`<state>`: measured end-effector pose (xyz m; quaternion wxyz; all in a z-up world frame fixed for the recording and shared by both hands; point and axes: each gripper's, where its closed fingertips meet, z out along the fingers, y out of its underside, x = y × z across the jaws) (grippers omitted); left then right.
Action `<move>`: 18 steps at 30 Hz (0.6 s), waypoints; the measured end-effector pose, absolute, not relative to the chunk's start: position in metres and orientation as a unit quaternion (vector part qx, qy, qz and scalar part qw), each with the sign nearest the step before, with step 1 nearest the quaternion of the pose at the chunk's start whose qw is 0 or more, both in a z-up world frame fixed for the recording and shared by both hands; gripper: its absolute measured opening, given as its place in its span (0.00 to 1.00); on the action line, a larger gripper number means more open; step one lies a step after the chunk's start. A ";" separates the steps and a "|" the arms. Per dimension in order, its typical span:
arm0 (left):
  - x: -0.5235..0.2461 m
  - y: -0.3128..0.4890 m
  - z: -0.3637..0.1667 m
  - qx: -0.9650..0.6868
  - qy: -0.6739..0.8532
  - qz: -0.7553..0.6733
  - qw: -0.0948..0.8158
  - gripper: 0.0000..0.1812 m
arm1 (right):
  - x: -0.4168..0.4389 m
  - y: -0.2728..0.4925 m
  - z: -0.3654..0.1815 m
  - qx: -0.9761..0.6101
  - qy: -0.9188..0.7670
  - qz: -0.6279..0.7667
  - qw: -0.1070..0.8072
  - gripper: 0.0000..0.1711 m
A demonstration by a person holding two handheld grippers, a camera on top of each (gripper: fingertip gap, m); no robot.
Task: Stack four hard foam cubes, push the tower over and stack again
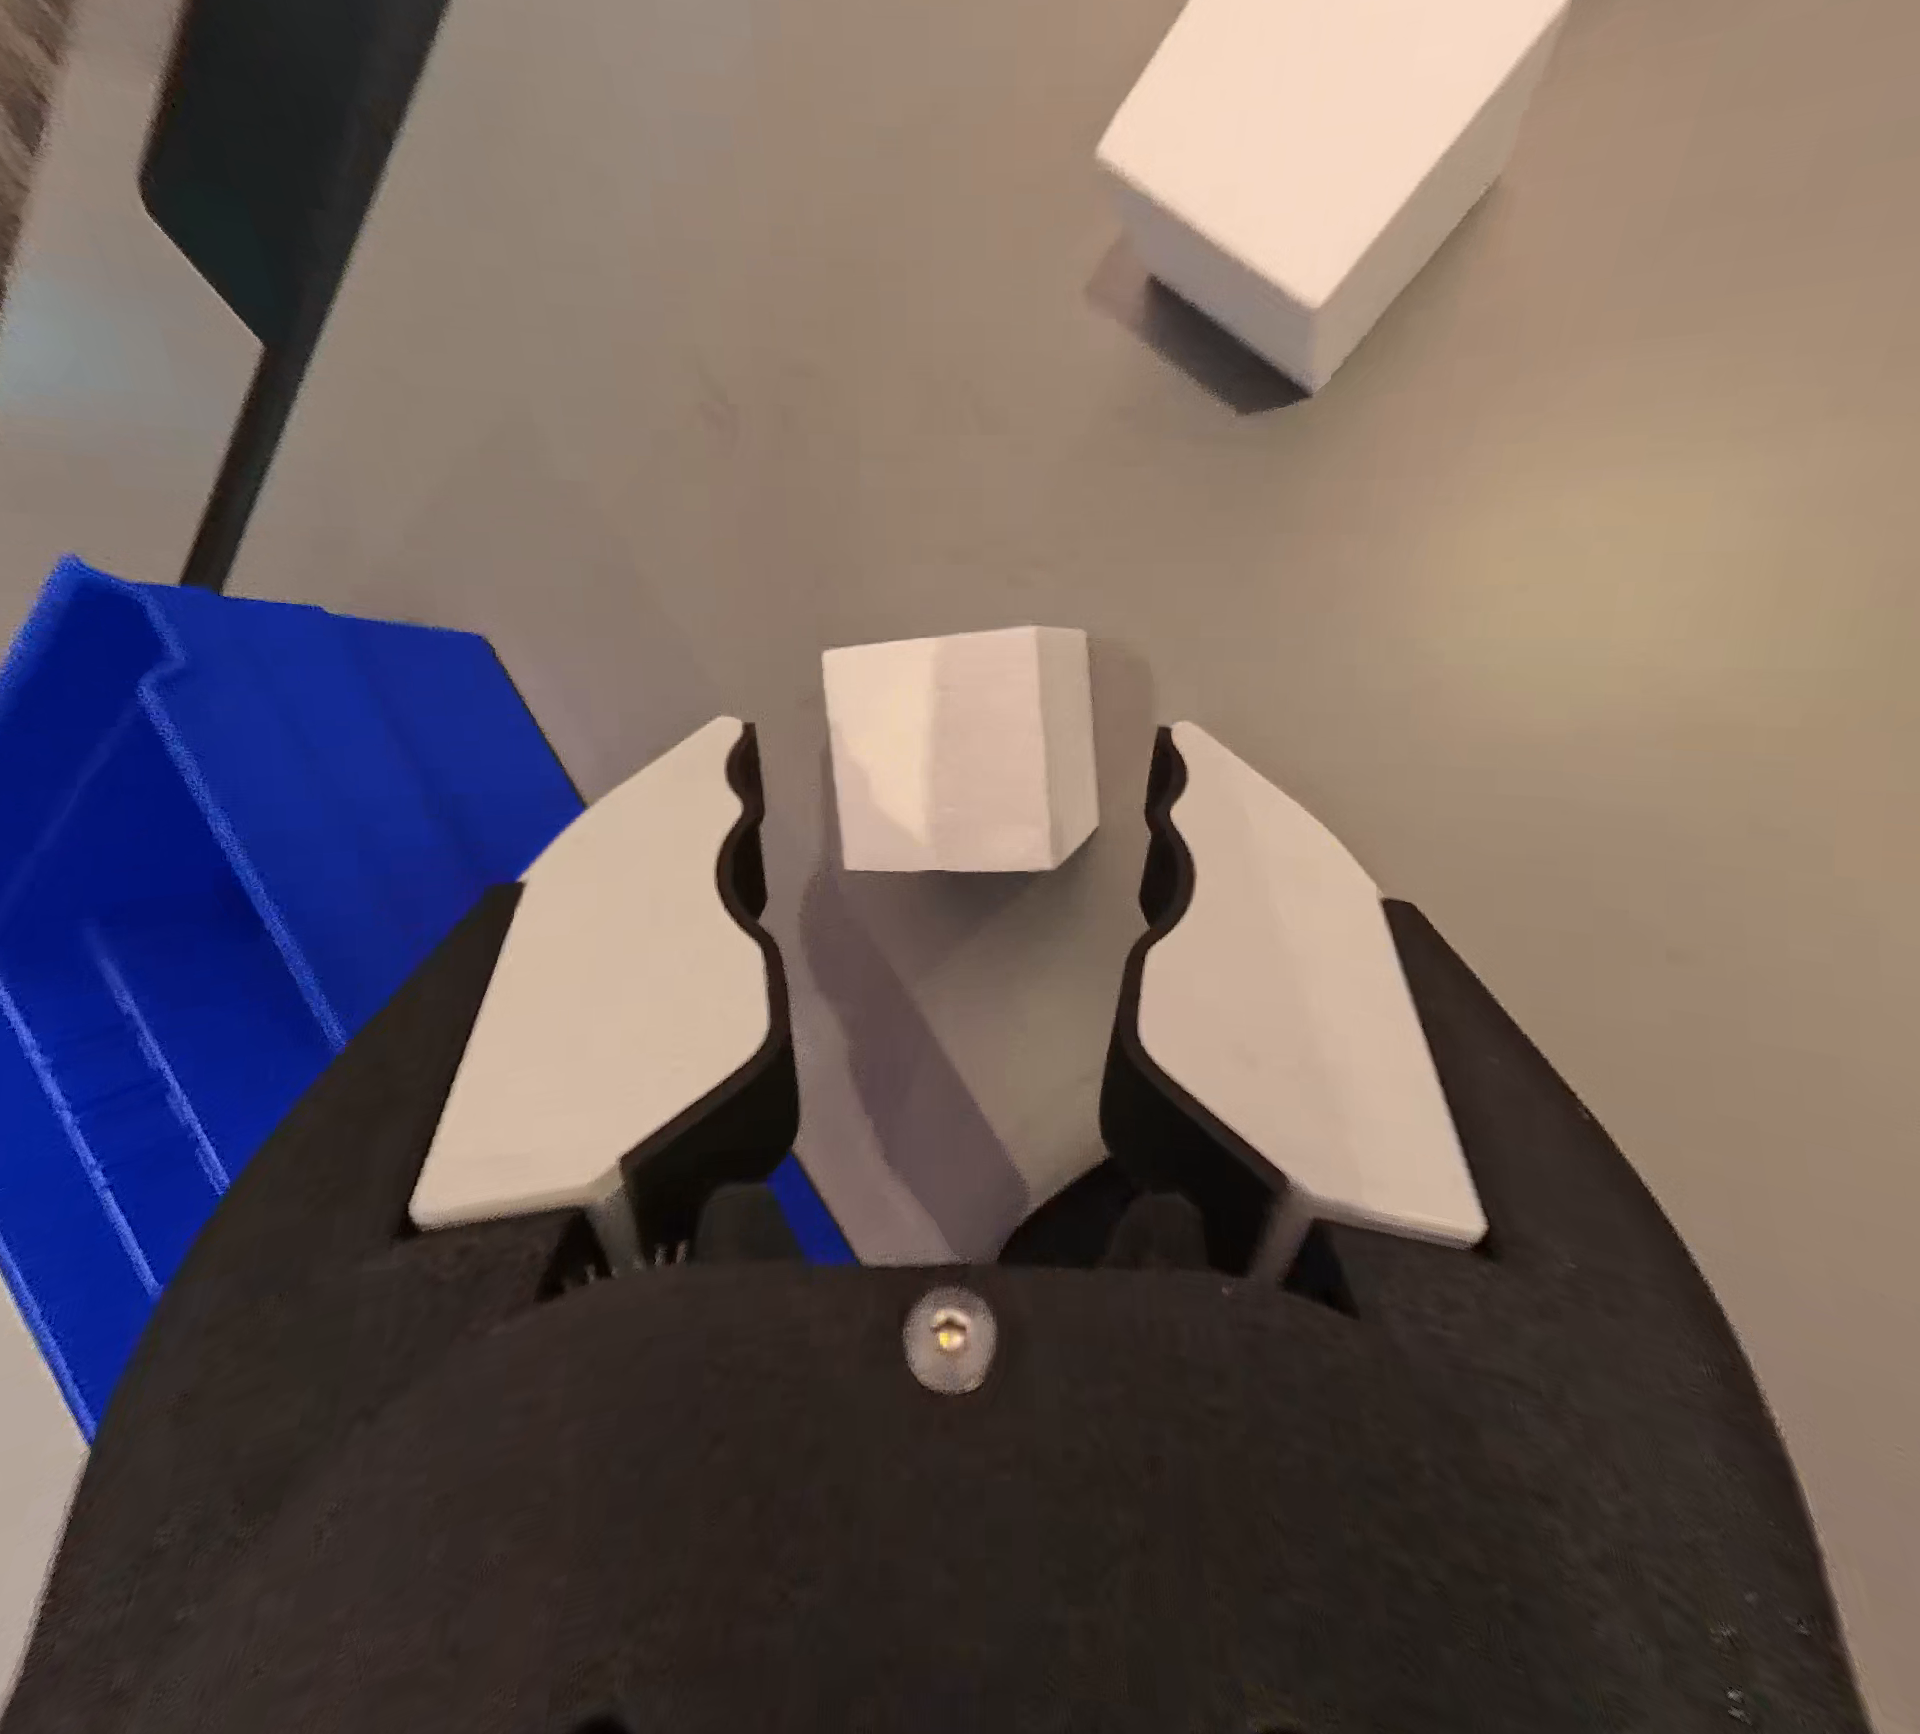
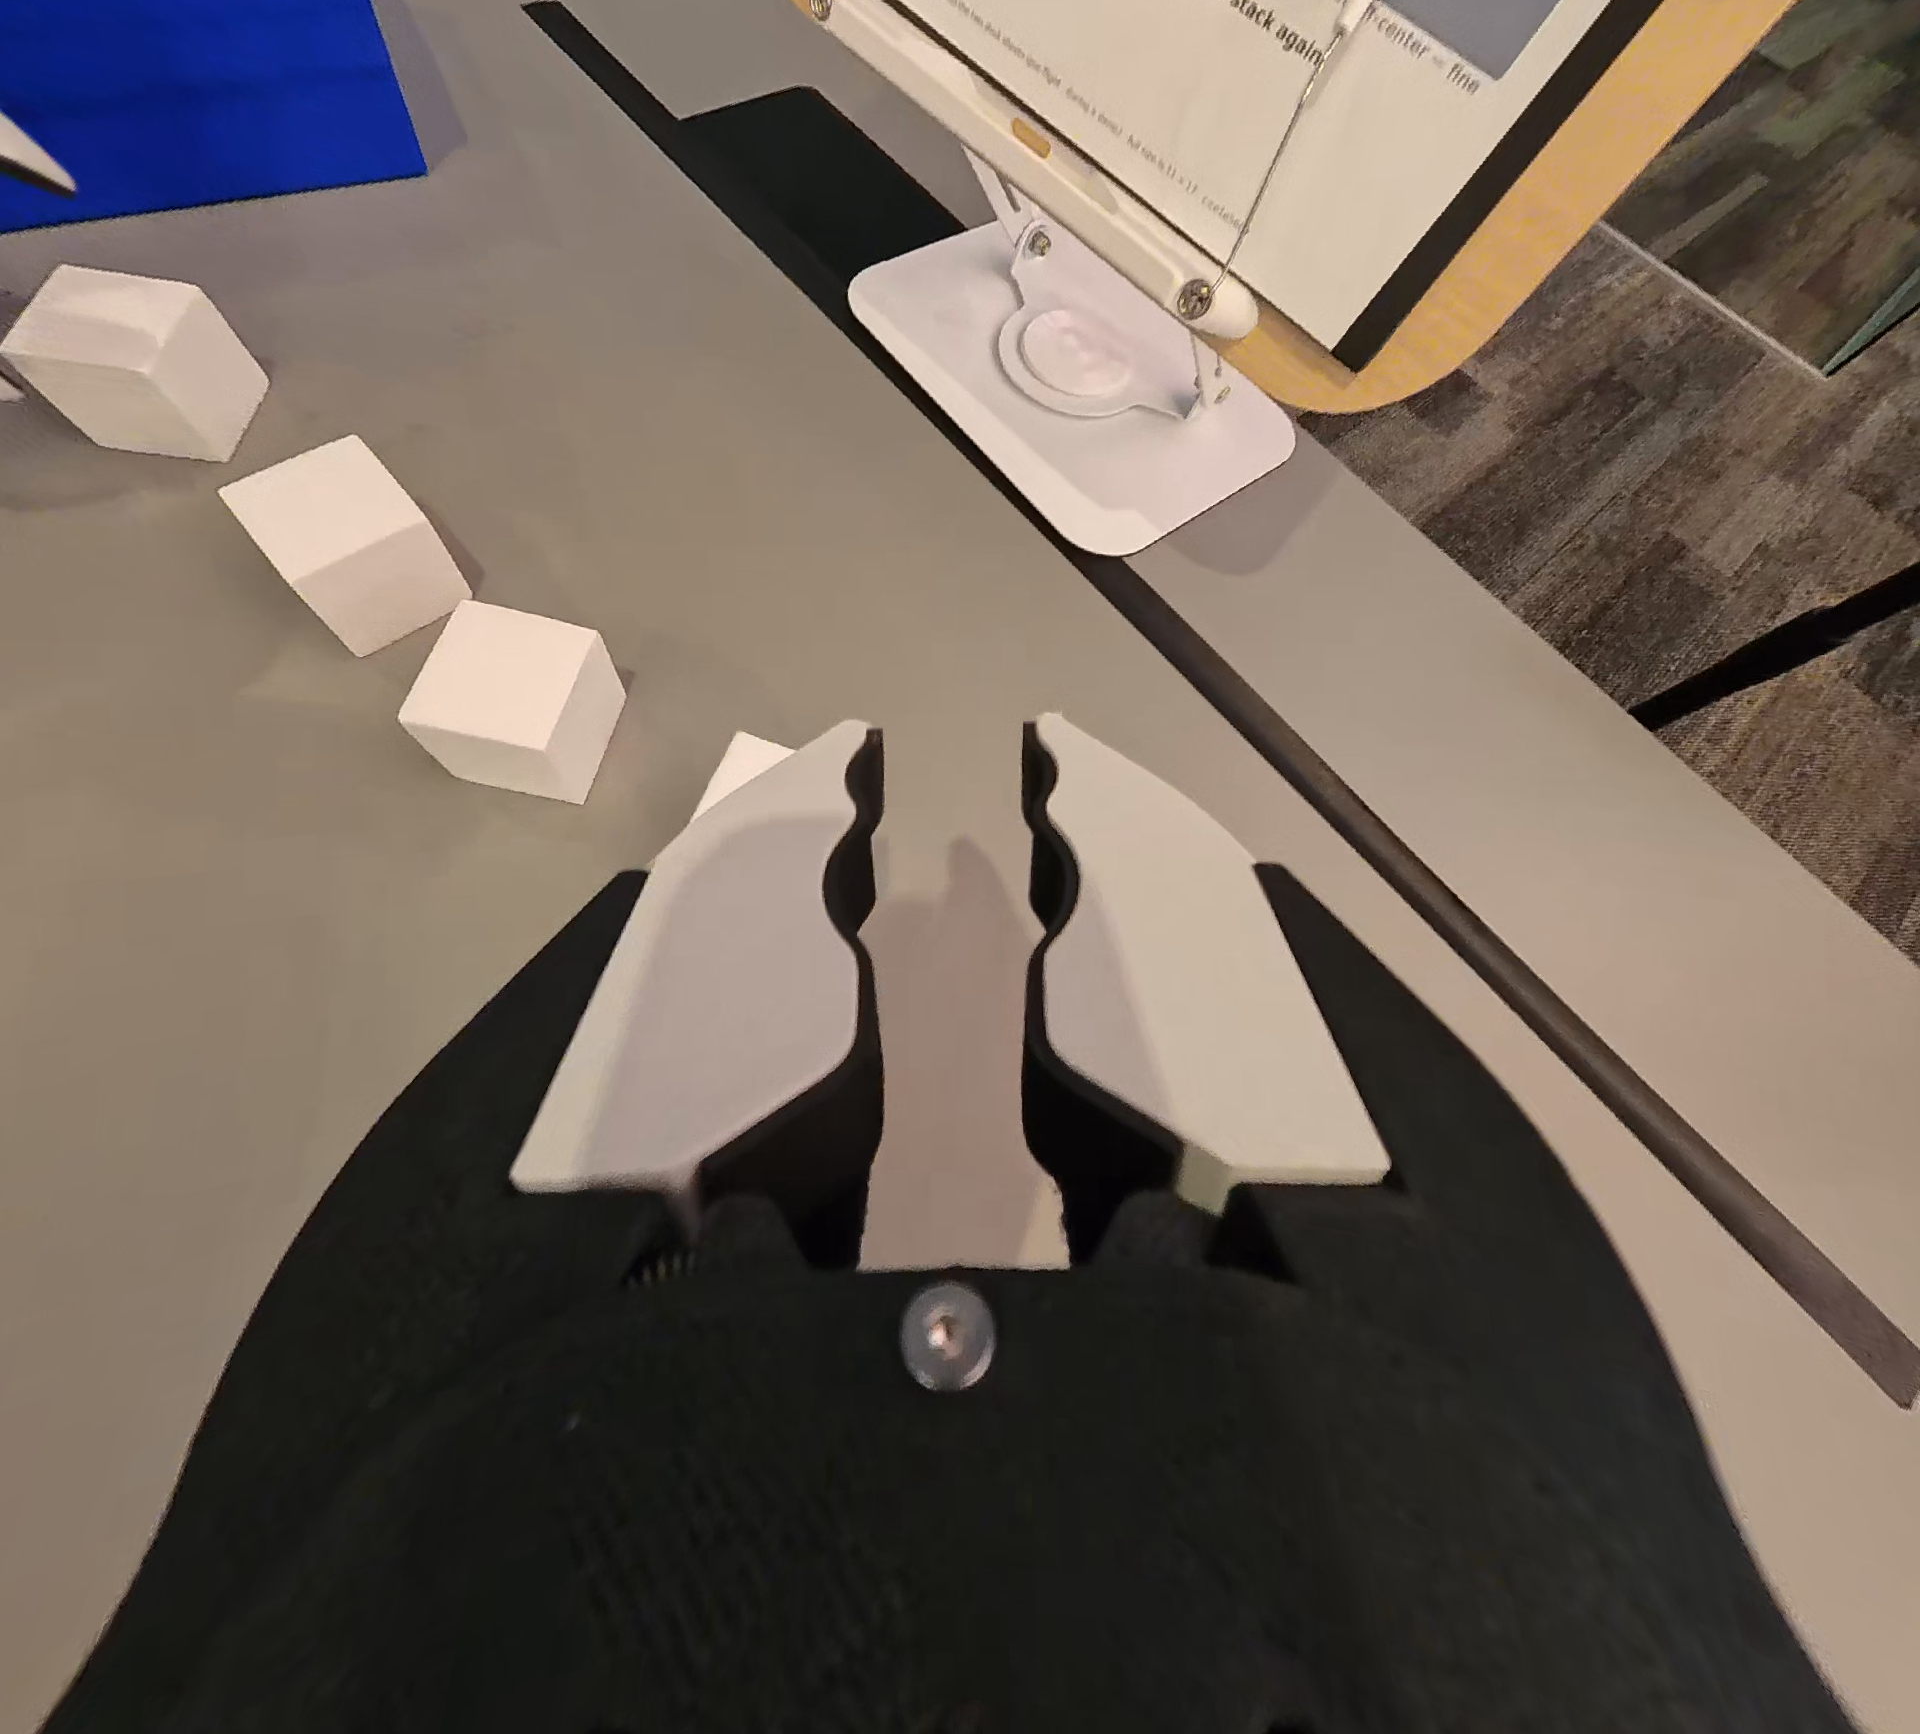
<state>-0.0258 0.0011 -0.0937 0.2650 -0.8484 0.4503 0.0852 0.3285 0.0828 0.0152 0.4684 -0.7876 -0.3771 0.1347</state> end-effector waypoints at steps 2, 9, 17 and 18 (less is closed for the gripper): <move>-0.034 0.004 -0.104 -0.858 0.448 0.093 0.231 0.41 | 0.330 0.084 0.010 -0.792 -0.379 0.134 0.460 0.16; -0.039 0.011 -0.121 -0.876 0.434 0.080 0.195 0.40 | 0.319 0.083 -0.012 -0.813 -0.382 0.161 0.410 0.20; -0.042 0.013 -0.140 -0.878 0.433 0.083 0.185 0.34 | 0.270 0.071 -0.059 -0.864 -0.367 0.159 0.305 0.39; -0.043 0.012 -0.140 -0.879 0.432 0.086 0.183 0.34 | 0.272 0.072 -0.067 -0.873 -0.366 0.131 0.294 0.41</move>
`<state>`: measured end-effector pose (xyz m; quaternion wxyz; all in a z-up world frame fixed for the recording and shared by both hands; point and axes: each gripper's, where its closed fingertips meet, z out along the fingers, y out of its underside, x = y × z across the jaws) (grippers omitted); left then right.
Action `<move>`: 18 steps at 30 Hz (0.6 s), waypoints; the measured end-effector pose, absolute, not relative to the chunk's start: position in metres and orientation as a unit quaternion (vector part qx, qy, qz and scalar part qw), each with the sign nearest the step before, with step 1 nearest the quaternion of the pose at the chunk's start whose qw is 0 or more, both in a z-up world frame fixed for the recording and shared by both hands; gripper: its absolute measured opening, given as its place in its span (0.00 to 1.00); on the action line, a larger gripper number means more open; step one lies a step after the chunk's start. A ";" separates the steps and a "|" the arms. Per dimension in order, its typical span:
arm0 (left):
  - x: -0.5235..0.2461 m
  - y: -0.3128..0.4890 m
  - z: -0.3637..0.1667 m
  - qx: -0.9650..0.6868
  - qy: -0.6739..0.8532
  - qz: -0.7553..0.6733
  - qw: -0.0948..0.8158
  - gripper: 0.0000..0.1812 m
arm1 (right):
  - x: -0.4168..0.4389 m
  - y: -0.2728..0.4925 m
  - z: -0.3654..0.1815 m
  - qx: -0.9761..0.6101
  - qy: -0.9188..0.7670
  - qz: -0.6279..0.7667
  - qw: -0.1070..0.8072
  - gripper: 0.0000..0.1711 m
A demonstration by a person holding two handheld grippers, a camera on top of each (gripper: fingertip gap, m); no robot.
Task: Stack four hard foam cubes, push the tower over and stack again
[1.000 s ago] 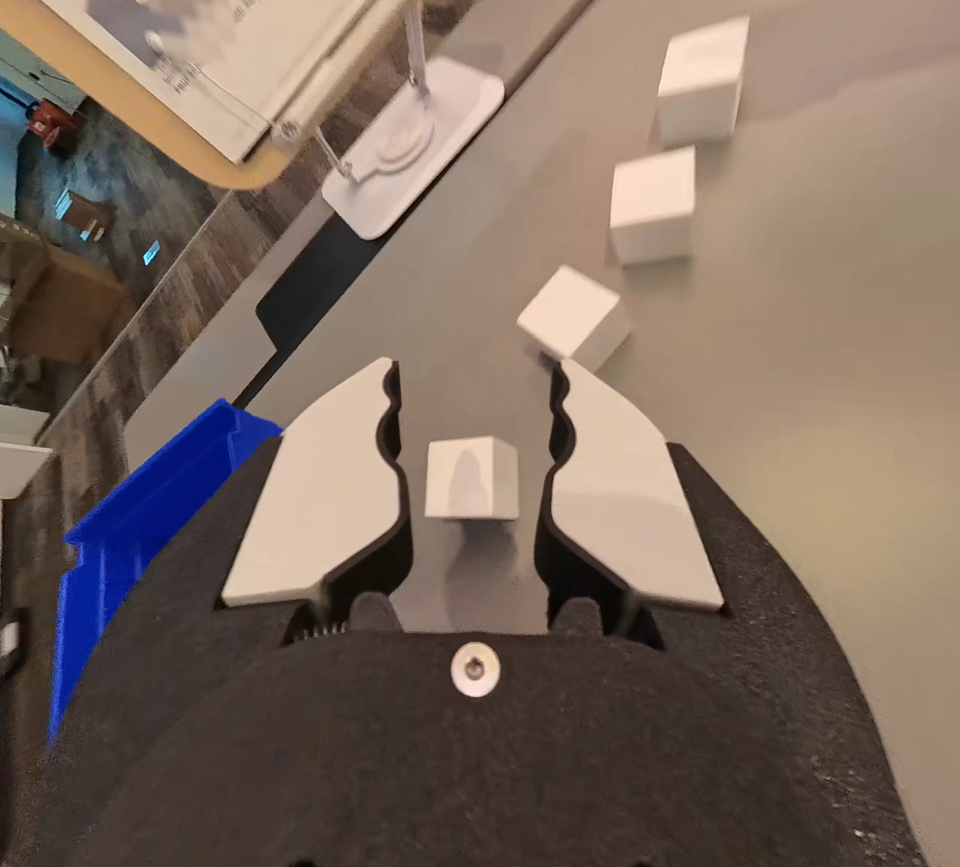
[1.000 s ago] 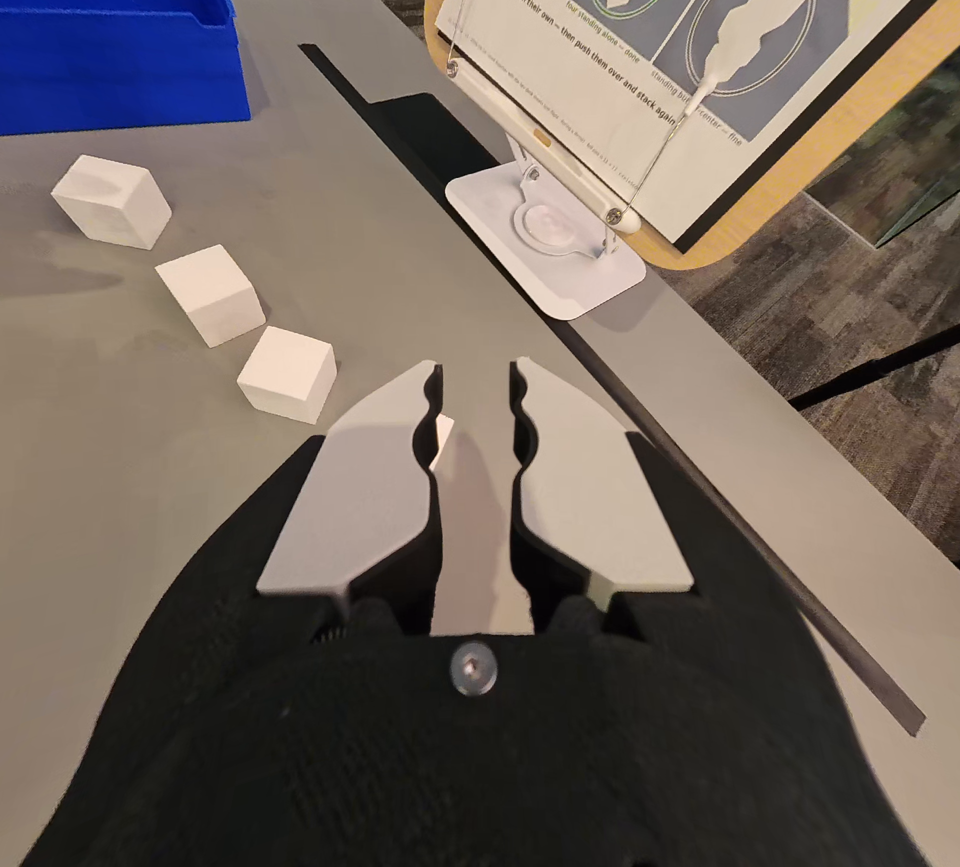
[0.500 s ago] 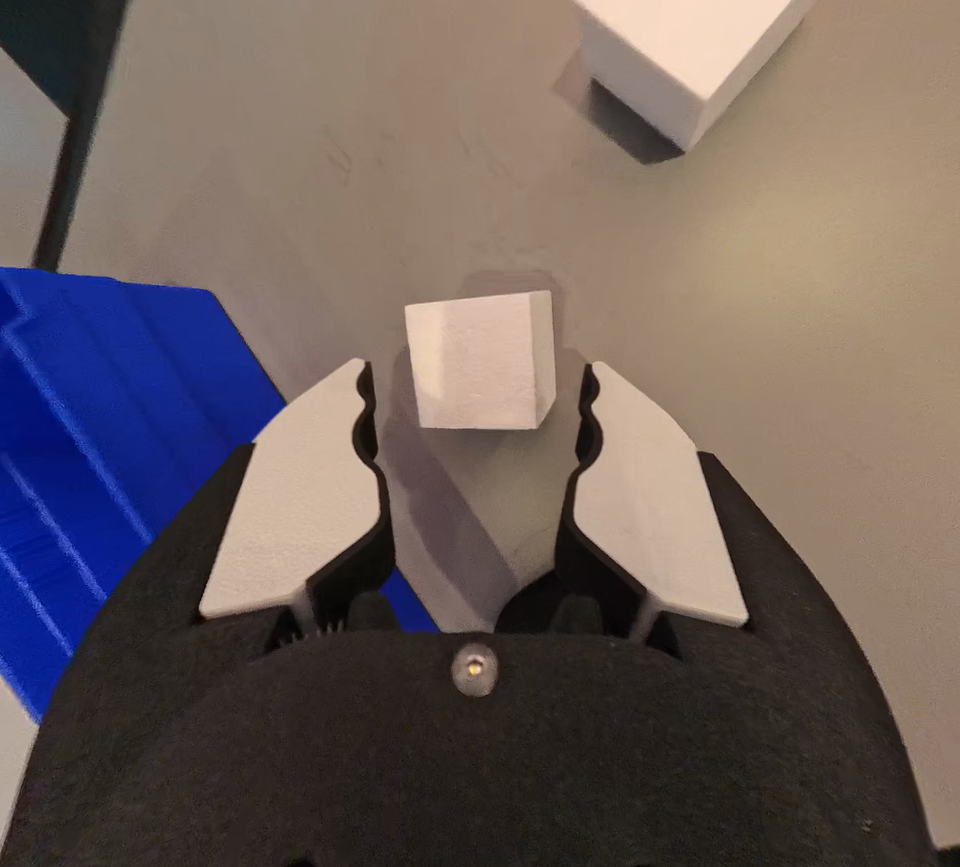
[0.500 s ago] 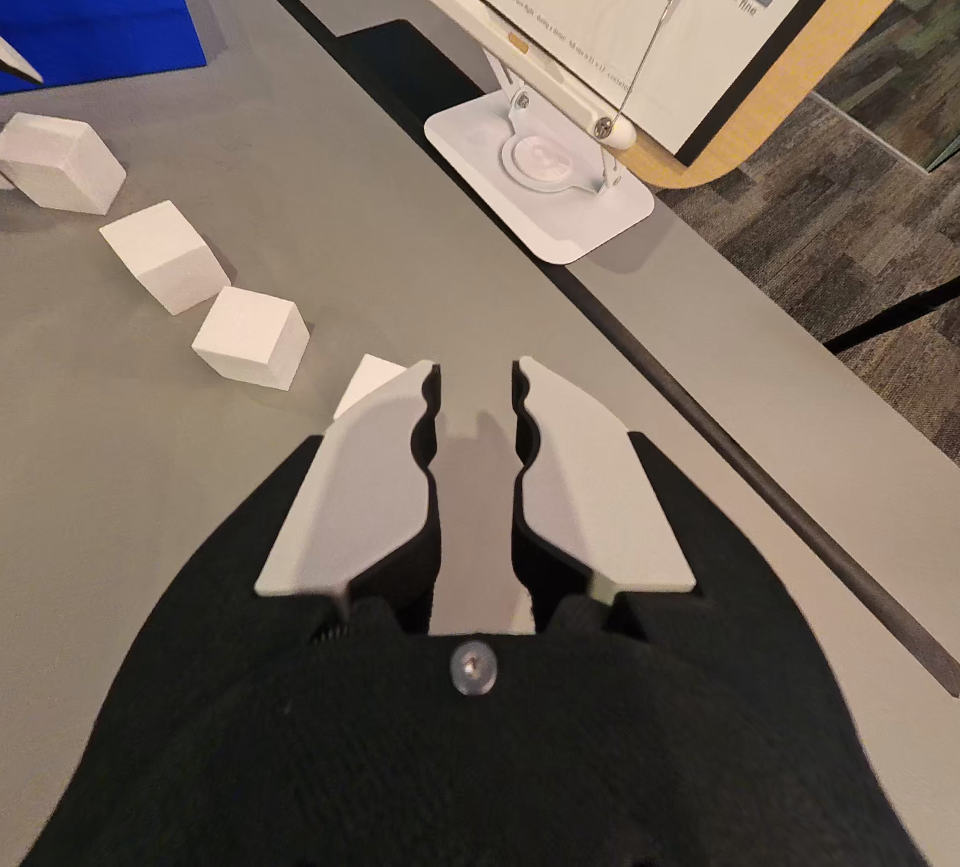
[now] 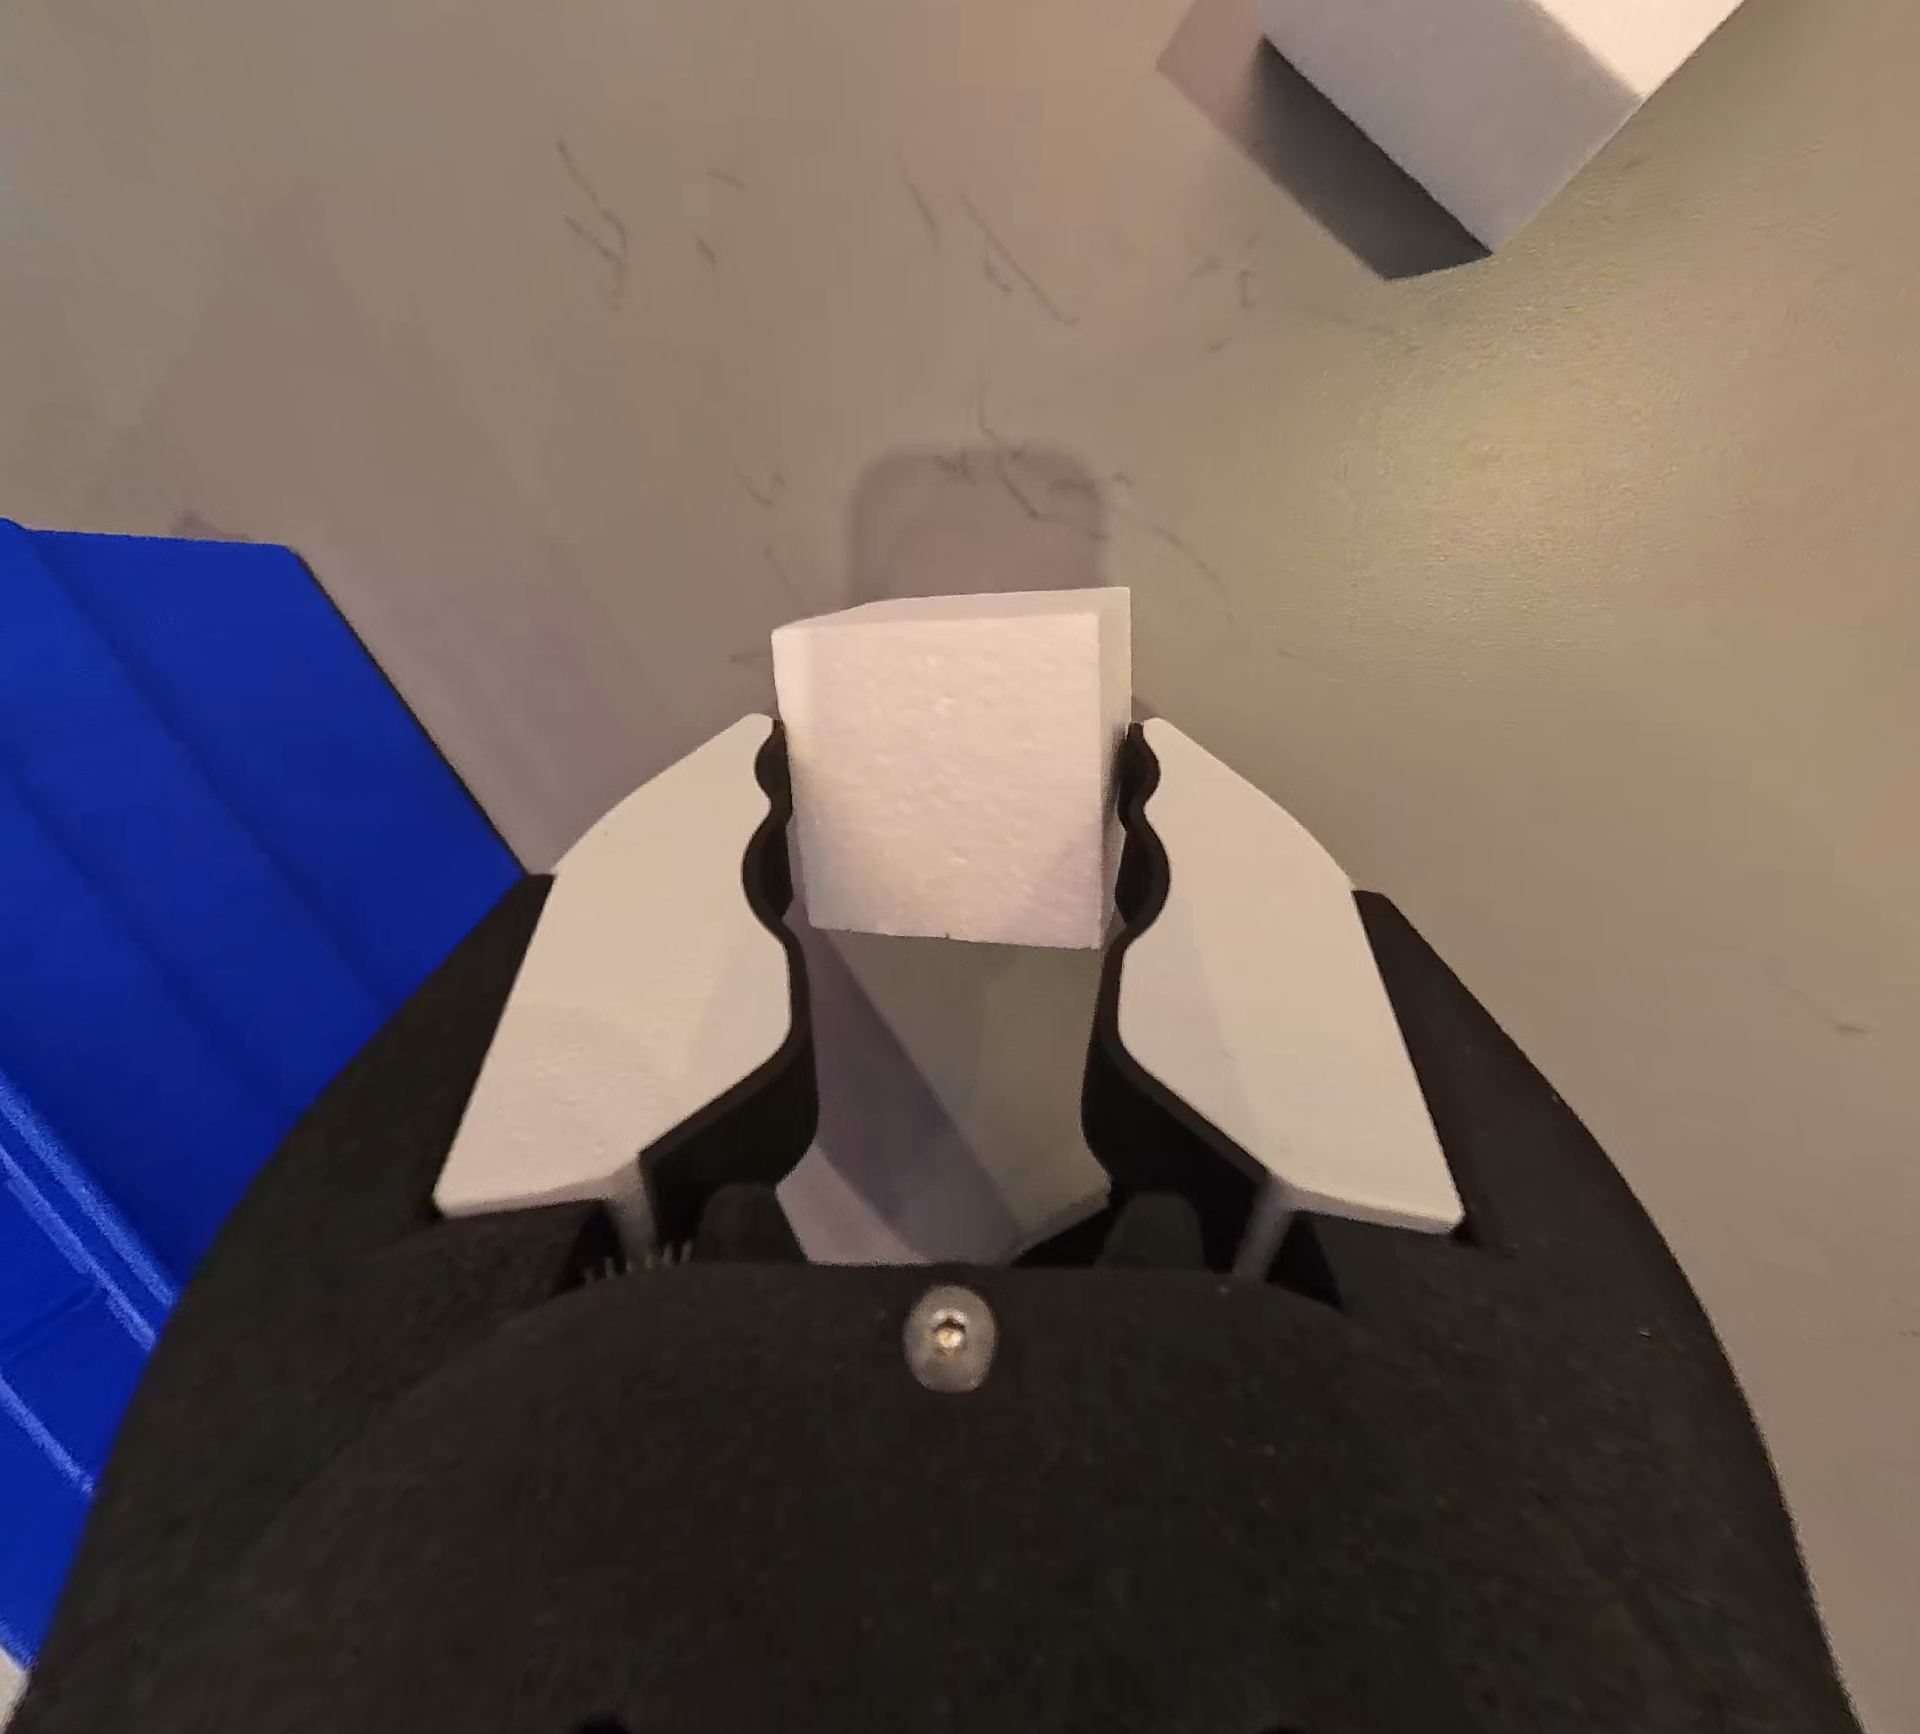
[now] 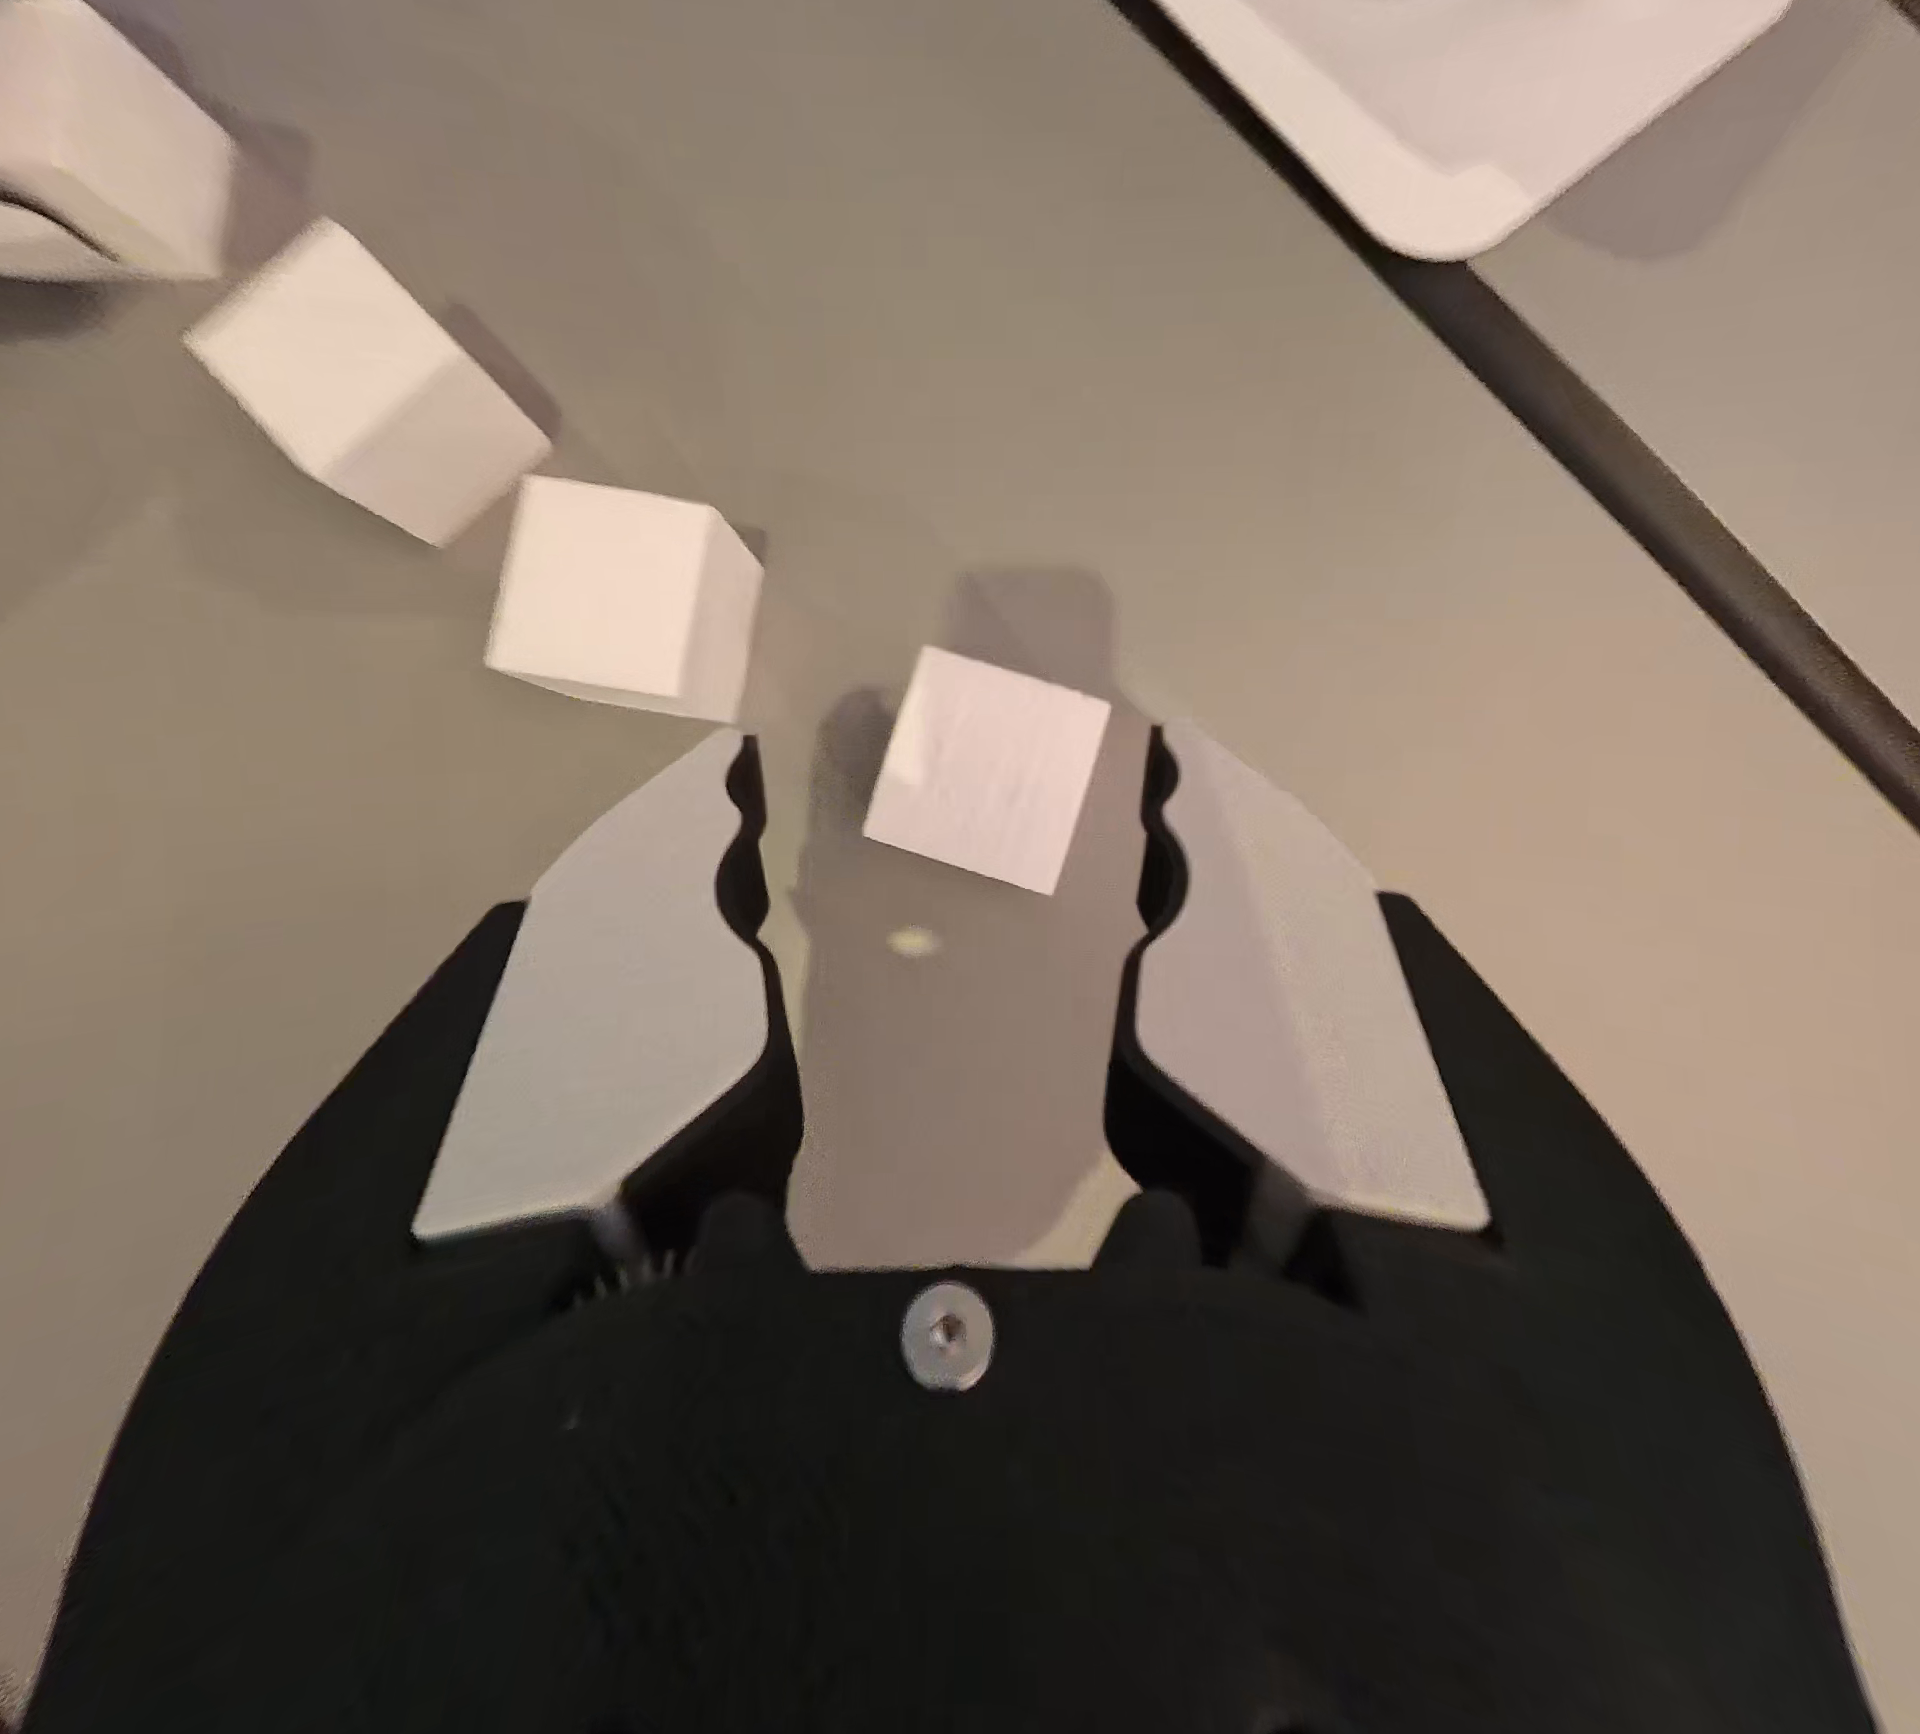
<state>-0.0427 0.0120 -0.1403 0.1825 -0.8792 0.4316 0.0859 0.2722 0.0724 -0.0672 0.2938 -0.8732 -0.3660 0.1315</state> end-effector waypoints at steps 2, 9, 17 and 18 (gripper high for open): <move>-0.045 0.012 -0.139 -0.874 0.439 0.101 0.182 0.34 | 0.274 0.076 -0.082 -0.886 -0.357 0.097 0.278 0.43; -0.021 0.014 -0.103 -0.856 0.449 0.098 0.238 0.34 | 0.274 0.076 -0.124 -0.909 -0.350 0.084 0.210 0.38; 0.097 0.011 -0.043 -0.813 0.492 0.023 0.310 0.34 | 0.301 0.071 -0.111 -0.917 -0.331 0.129 0.183 0.33; 0.110 0.012 -0.044 -0.807 0.503 0.024 0.309 0.34 | 0.309 0.070 -0.104 -0.917 -0.323 0.138 0.187 0.33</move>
